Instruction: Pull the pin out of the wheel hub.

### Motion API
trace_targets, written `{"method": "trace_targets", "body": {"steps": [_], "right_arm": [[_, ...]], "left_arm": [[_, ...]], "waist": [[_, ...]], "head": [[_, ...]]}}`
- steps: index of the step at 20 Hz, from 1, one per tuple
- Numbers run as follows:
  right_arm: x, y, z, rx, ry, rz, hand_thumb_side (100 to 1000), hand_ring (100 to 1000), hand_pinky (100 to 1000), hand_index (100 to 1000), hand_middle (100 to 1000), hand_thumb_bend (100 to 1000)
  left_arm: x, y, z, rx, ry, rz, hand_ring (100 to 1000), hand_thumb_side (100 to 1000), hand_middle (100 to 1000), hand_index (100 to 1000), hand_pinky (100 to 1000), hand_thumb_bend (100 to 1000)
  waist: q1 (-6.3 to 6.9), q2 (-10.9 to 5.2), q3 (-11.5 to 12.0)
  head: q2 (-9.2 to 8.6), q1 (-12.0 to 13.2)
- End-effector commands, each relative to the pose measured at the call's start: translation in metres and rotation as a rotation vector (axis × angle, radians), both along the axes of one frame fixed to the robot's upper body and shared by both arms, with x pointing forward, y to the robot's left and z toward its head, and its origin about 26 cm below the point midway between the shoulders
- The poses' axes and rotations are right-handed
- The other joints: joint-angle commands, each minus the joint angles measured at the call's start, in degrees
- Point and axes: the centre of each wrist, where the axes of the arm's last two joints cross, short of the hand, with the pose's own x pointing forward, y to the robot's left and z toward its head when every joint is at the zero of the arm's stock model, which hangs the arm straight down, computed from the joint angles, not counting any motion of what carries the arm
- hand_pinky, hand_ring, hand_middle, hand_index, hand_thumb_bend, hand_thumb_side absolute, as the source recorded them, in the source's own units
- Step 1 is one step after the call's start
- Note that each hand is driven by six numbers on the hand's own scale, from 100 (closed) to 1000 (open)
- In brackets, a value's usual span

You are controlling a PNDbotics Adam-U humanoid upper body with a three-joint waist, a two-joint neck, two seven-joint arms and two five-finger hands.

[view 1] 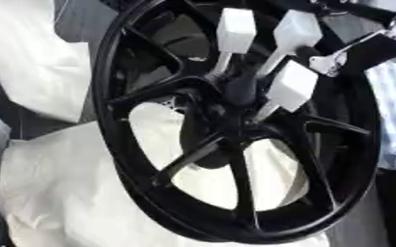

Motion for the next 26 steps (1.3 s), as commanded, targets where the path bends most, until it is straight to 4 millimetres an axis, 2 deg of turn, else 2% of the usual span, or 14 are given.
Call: {"method": "trace_targets", "body": {"steps": [1, 6, 9, 11, 14, 17, 20, 22, 24, 25, 26], "right_arm": [[-0.014, -0.004, 0.024, 0.025, -0.019, 0.009, 217, 700, 842, 480, 312, 100], [-0.023, -0.015, 0.038, 0.103, -0.010, 0.032, 205, 697, 849, 481, 301, 100], [-0.030, -0.035, 0.041, 0.168, -0.036, -0.018, 199, 701, 856, 490, 301, 100], [-0.035, -0.052, 0.033, 0.220, -0.061, -0.081, 198, 704, 861, 496, 300, 100], [-0.044, -0.086, 0.002, 0.319, -0.132, -0.241, 199, 707, 857, 504, 307, 100], [-0.059, -0.114, -0.042, 0.338, -0.236, -0.413, 198, 720, 845, 529, 337, 100], [-0.074, -0.127, -0.086, 0.267, -0.313, -0.526, 198, 735, 843, 544, 357, 100], [-0.080, -0.128, -0.107, 0.218, -0.345, -0.572, 198, 748, 846, 556, 372, 100], [-0.084, -0.127, -0.122, 0.177, -0.351, -0.619, 199, 827, 873, 706, 533, 100], [-0.086, -0.127, -0.128, 0.155, -0.346, -0.647, 202, 911, 923, 812, 737, 100], [-0.088, -0.126, -0.134, 0.131, -0.336, -0.679, 204, 952, 952, 858, 799, 100]], "left_arm": [[-0.003, 0.003, 0.008, 0.016, -0.023, 0.004, 633, 731, 578, 769, 817, 100], [-0.004, 0.006, 0.005, 0.014, -0.019, 0.016, 634, 725, 579, 769, 817, 100], [-0.005, 0.009, 0.005, 0.010, -0.024, 0.033, 635, 715, 580, 770, 816, 100], [-0.006, 0.011, 0.004, 0.007, -0.029, 0.047, 636, 708, 581, 770, 816, 100], [-0.008, 0.017, 0.002, -0.005, -0.041, 0.086, 637, 702, 581, 771, 816, 100], [-0.010, 0.023, -0.002, -0.032, -0.056, 0.131, 636, 694, 582, 771, 815, 100], [-0.012, 0.026, -0.005, -0.062, -0.067, 0.164, 637, 684, 582, 771, 814, 100], [-0.012, 0.027, -0.005, -0.070, -0.074, 0.173, 638, 673, 583, 771, 813, 100], [-0.012, 0.028, -0.006, -0.074, -0.077, 0.177, 638, 668, 583, 771, 813, 100], [-0.013, 0.028, -0.007, -0.077, -0.076, 0.180, 638, 667, 583, 771, 813, 100], [-0.013, 0.028, -0.008, -0.081, -0.074, 0.184, 638, 668, 583, 771, 813, 100]], "waist": [[0.90, -1.80, -0.3], [1.79, -2.30, -1.3], [2.71, -2.44, -2.7], [3.32, -2.32, -3.6], [4.33, -2.01, -5.1], [5.67, -1.49, -6.2], [7.26, -1.25, -6.6], [8.33, -1.33, -6.6], [9.11, -1.53, -6.6], [9.42, -1.63, -6.6], [9.69, -1.70, -6.6]], "head": [[0.46, 0.1], [0.57, 0.2], [0.78, 1.1], [0.70, 2.0], [0.36, 3.3], [-0.46, 4.1], [-0.74, 3.7], [-0.69, 3.2], [-0.63, 2.7], [-0.72, 2.5], [-0.85, 2.5]]}}
